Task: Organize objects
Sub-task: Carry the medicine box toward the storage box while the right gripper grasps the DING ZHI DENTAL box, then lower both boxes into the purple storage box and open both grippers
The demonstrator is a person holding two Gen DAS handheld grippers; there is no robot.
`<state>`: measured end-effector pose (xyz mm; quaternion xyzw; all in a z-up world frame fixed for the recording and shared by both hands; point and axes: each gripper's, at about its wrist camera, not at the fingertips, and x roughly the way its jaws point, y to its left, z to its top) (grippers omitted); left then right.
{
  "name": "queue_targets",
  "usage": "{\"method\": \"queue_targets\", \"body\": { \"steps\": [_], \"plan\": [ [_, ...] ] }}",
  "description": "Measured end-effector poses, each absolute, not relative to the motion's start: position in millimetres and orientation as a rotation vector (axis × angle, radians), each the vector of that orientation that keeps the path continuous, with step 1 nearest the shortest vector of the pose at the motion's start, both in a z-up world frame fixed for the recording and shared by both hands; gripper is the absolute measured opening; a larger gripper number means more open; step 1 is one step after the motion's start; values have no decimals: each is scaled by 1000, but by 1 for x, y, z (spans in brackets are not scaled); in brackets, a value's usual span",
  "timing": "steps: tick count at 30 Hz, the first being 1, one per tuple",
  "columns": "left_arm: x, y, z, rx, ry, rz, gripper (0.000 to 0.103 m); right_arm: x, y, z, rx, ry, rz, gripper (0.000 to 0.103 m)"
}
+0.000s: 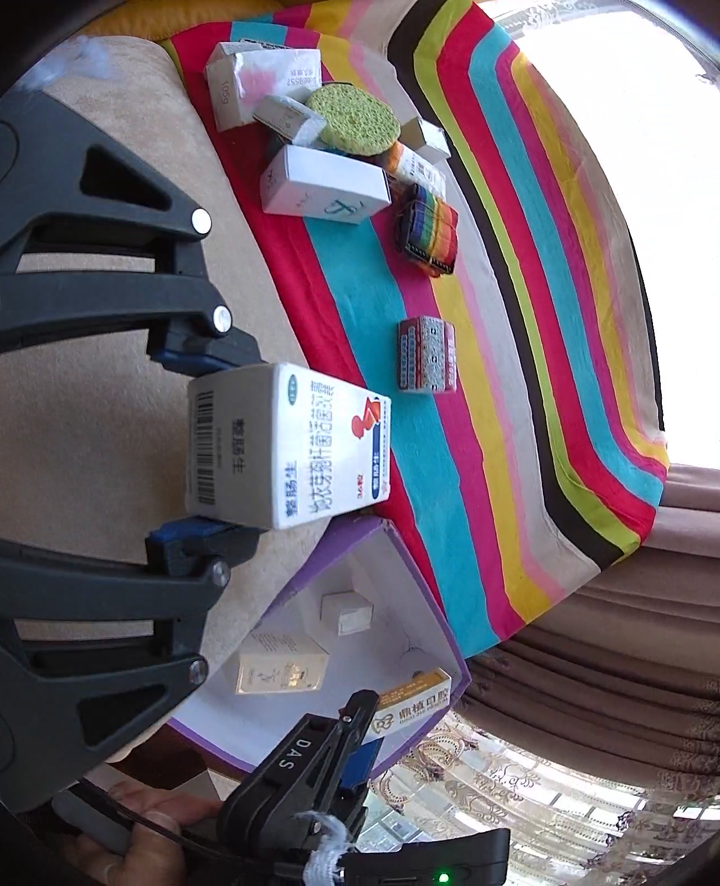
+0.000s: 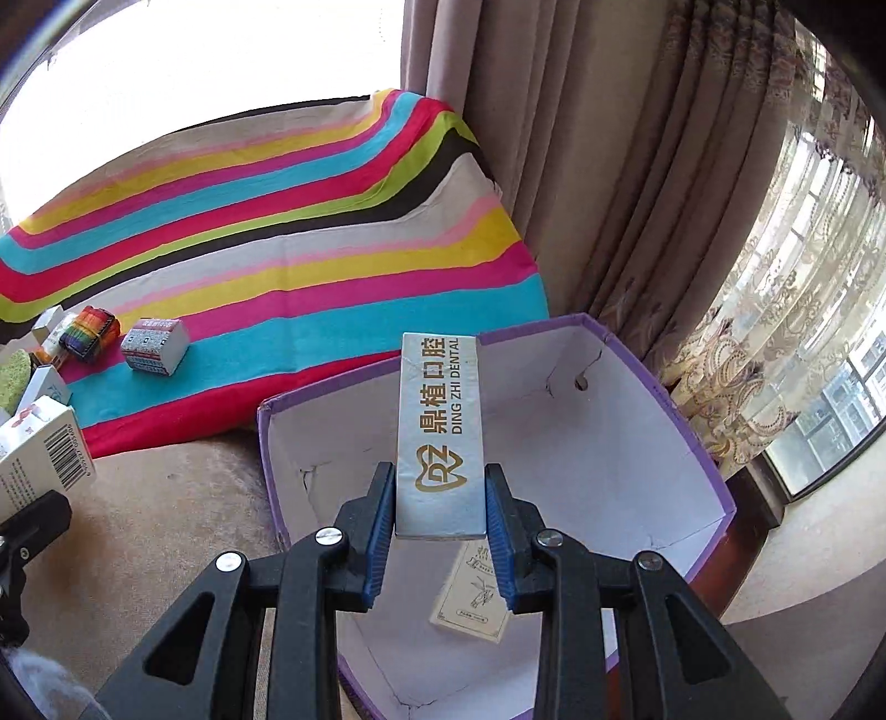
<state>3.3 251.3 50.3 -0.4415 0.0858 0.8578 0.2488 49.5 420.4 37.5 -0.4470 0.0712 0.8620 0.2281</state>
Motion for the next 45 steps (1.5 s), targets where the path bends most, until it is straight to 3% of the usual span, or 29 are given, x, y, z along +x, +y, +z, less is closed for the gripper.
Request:
{"method": "queue_targets", "body": {
  "steps": [7,16,18,20,23,29,32,45],
  "plan": [
    [-1,303,53,-1170,266,2247,45,69,464,14,-1356,530,2348,32],
    [-16,353,52,-1175,248,2128,45,76,486,-6,-1368,766,2305,33],
    [-18,361,50,-1198,236,2089,62,78,492,-8,-1349,787,2284,33],
    [-15,362,50,-1191,233,2088,73,80,494,-8,-1345,796,2287,37],
    [-12,356,53,-1189,245,2105,76,81,489,-3,-1330,786,2304,50],
    [-13,304,69,-1155,194,2226,82,72,458,15,-1254,840,2435,73],
    [-16,266,72,-1178,143,2296,83,61,432,22,-1240,785,2504,80],
    [-19,69,53,-1311,-198,2570,84,20,345,29,-1348,521,2635,84]
  ]
}}
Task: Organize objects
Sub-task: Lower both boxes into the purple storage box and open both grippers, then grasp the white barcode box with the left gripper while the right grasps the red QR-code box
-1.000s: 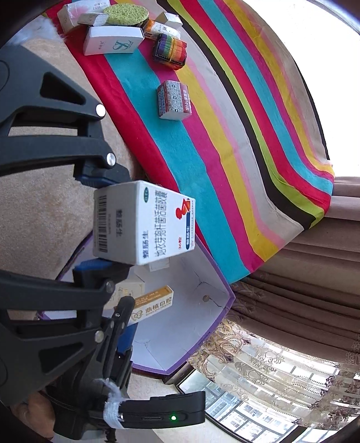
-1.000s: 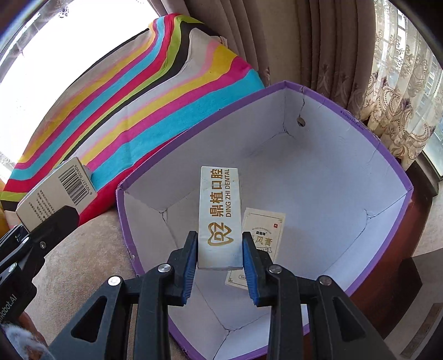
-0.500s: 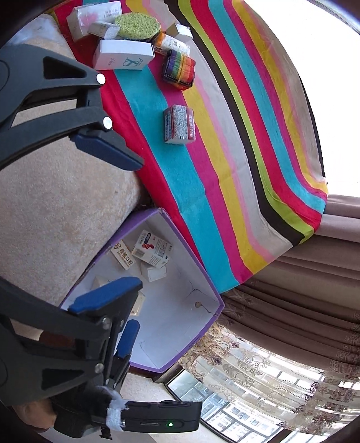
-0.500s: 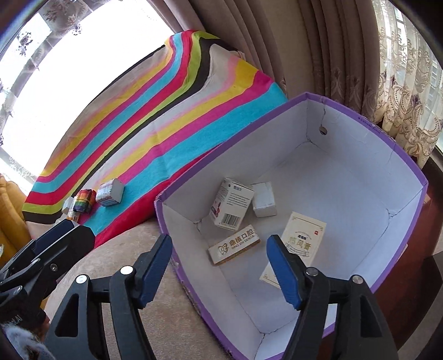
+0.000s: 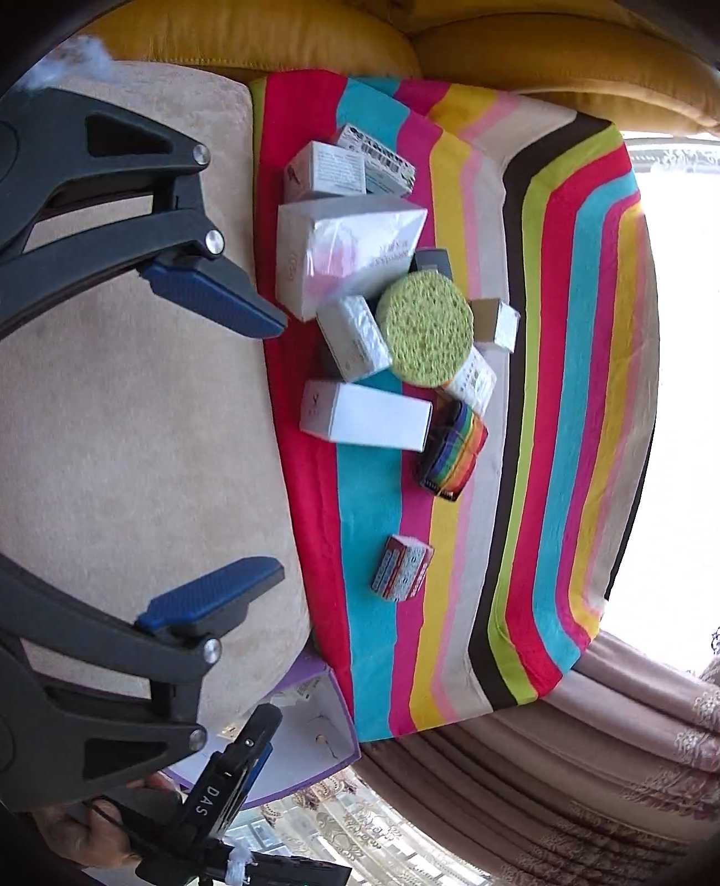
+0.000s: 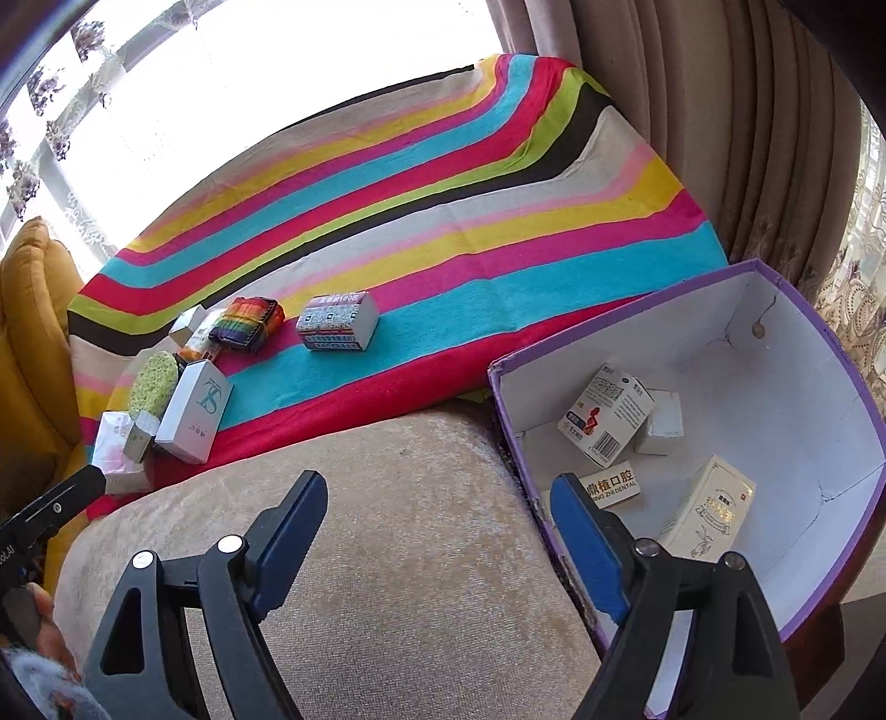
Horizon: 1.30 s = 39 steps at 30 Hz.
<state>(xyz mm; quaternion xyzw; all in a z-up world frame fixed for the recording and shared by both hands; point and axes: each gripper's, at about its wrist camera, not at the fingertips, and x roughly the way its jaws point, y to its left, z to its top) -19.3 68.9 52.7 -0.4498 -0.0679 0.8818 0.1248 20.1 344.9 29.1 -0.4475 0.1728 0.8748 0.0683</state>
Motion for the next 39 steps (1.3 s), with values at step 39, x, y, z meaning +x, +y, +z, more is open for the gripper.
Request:
{"method": "queue_targets", "body": {
  "steps": [39],
  "plan": [
    [-168,-92,-32,-1725,-141,2611,56,-162,292,7,-1471,281,2555,85]
  ]
}}
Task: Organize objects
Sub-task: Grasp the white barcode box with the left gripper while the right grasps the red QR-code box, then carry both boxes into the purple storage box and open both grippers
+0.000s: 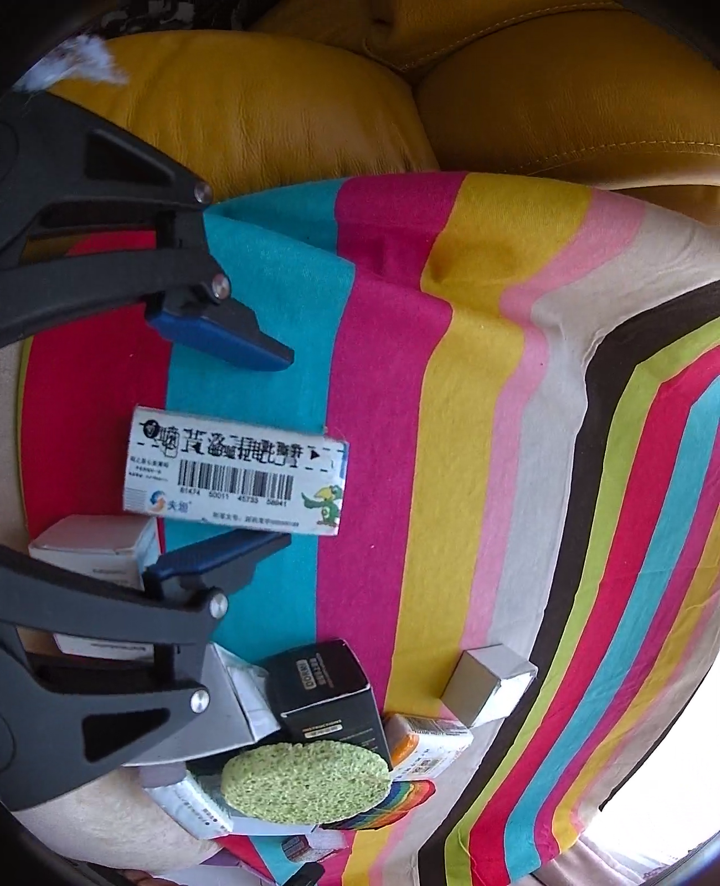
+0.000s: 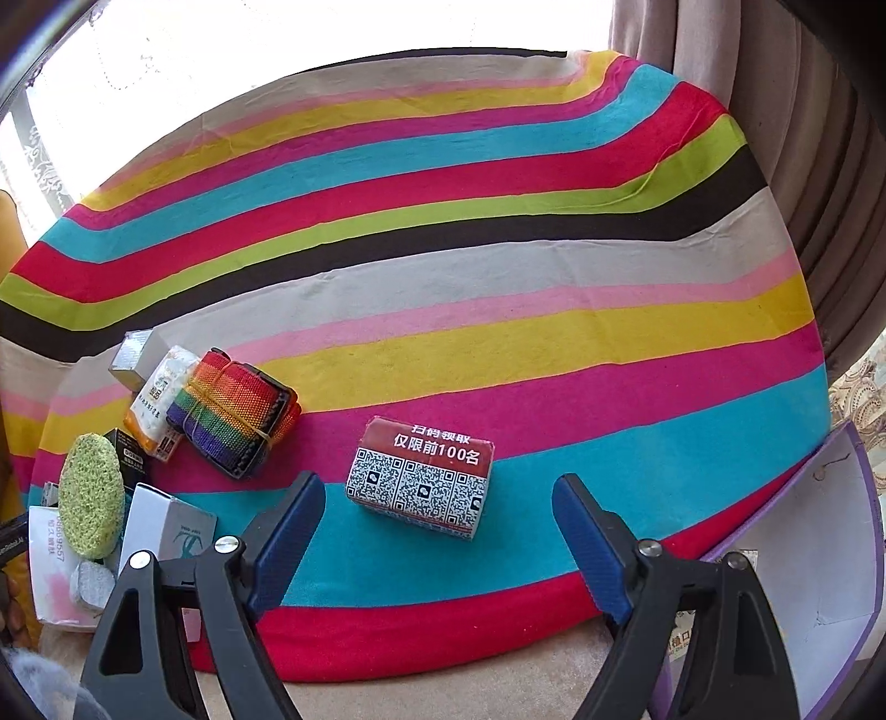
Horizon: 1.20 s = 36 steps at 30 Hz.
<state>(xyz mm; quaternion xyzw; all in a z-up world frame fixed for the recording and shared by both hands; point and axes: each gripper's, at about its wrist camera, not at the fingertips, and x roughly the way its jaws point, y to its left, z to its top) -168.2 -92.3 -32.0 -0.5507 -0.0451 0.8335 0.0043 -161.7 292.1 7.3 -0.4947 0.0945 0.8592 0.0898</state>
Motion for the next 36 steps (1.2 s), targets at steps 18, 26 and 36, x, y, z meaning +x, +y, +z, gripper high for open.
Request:
{"method": "queue_targets", "body": {
  "steps": [18,26,36],
  "plan": [
    [-119,-101,12,-1492,-189,2863,37,-177,286,-18,-1523,199,2486,62],
    [-78,-85,34,-1380,-218,2982,37,-146,256,1,-1454,114,2675,61],
    [-38,-27,44,-1325,-120,2934,37,-95,245,20,-1404,279,2857,61]
  ]
}}
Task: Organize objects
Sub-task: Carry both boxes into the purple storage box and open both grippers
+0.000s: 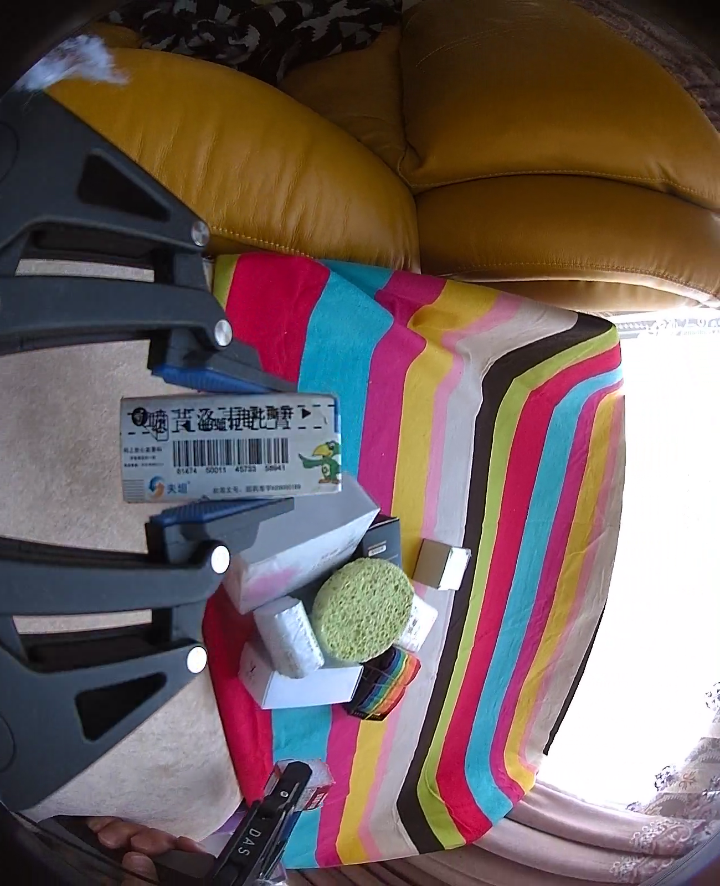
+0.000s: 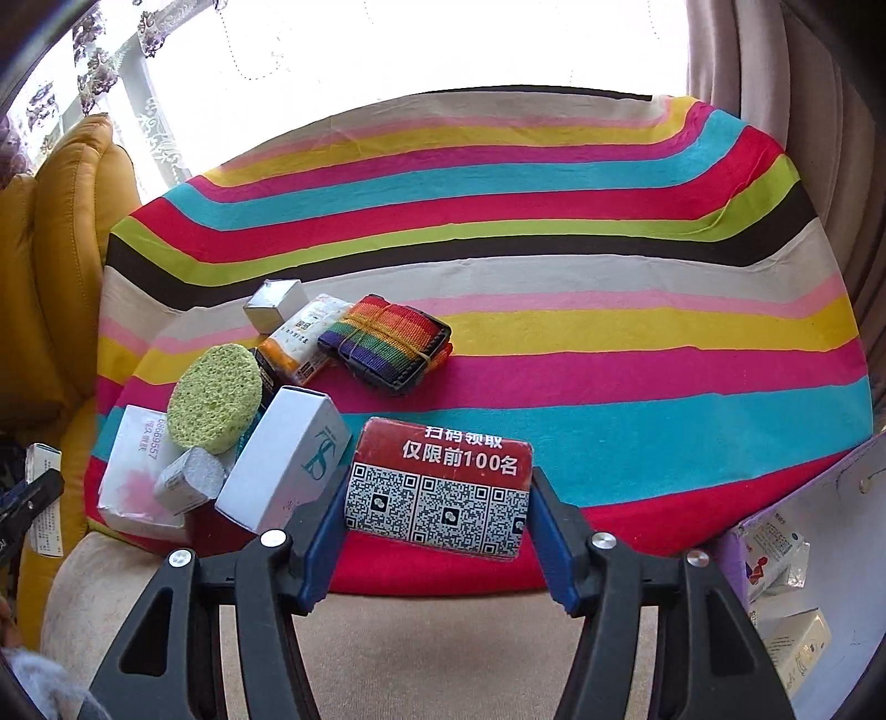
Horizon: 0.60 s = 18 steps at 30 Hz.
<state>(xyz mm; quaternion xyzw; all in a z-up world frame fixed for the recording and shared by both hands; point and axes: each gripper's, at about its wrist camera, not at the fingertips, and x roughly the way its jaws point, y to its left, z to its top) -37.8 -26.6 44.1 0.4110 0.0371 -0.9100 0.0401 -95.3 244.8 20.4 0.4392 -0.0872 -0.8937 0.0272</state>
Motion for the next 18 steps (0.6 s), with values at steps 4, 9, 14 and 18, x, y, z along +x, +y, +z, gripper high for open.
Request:
{"method": "queue_targets", "body": {
  "steps": [4,9,14,18],
  "plan": [
    [-27,0,43,1297,66,-2814,37,-77,245,23,1303,-326,-2724,61],
    [-17,31,44,1316,-11,-2836,37,-59,245,27,1253,-360,-2711,61],
    [-10,55,43,1328,-67,-2852,37,-50,251,30,1214,-404,-2707,61],
    [-8,75,43,1329,-118,-2874,37,-41,258,31,1181,-452,-2692,61]
  ]
}}
